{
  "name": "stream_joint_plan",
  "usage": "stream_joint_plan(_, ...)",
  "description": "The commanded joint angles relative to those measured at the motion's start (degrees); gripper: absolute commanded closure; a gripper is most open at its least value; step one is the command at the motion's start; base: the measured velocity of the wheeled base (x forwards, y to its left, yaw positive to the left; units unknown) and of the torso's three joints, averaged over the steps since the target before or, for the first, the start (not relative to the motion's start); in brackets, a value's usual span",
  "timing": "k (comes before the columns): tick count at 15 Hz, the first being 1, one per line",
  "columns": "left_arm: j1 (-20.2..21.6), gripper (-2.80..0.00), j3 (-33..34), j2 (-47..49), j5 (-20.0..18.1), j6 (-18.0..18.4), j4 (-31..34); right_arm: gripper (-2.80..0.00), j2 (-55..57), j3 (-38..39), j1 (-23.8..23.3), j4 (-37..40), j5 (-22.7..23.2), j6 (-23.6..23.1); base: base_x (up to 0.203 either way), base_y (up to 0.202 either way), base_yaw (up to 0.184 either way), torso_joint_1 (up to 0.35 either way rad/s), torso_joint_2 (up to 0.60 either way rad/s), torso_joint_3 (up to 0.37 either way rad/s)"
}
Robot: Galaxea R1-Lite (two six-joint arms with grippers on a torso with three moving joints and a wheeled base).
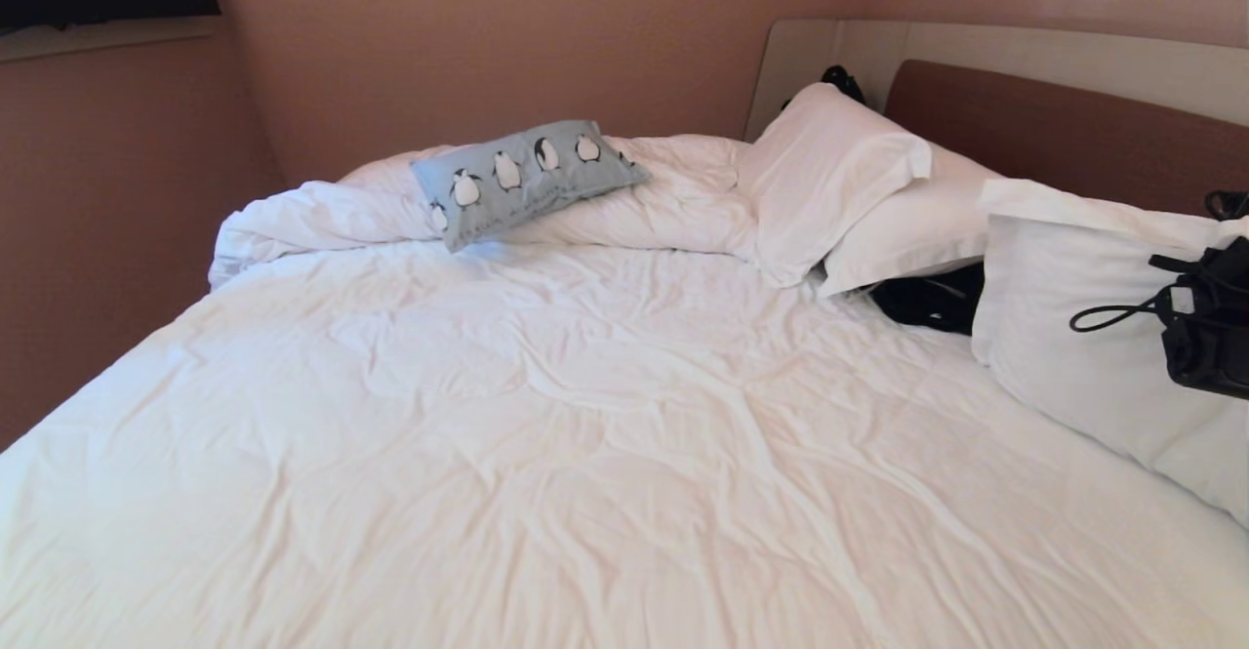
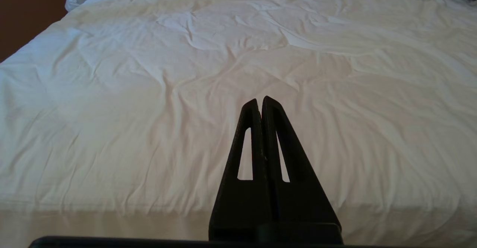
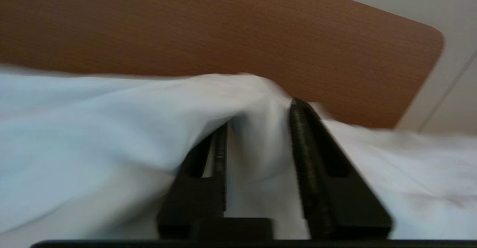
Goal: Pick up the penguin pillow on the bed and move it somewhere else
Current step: Place the pillow at the bedside
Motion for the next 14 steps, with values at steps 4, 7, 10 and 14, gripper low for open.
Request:
stream_joint_plan(4, 0.0, 0.0, 0.1, 0.0, 0.0, 0.0, 0.0, -2.8, -1.5, 4.3, 2.2, -2.2, 3.4, 0.3, 0.0, 0.0, 0.0, 0.0, 0.0, 0.0)
stream_joint_plan(7, 0.0, 0.0, 0.0, 0.0, 0.0, 0.0, 0.0, -2.8, -7.3, 11.2, 5.3, -6.5, 5.0, 0.4, 0.0, 0.0, 0.0, 0.0, 0.0, 0.0)
stream_joint_plan(10, 0.0, 0.0, 0.1, 0.0, 0.0, 0.0, 0.0, -2.8, -16.3, 19.4, 9.0, -8.3, 5.3, 2.4, 0.0, 0.0, 0.0, 0.0, 0.0, 0.0)
stream_joint_plan(14, 0.0, 0.0, 0.0, 0.0, 0.0, 0.0, 0.0, -2.8, -17.9, 22.6, 11.3, -3.8, 6.6, 5.8, 0.0, 0.0, 0.0, 0.0, 0.0, 0.0)
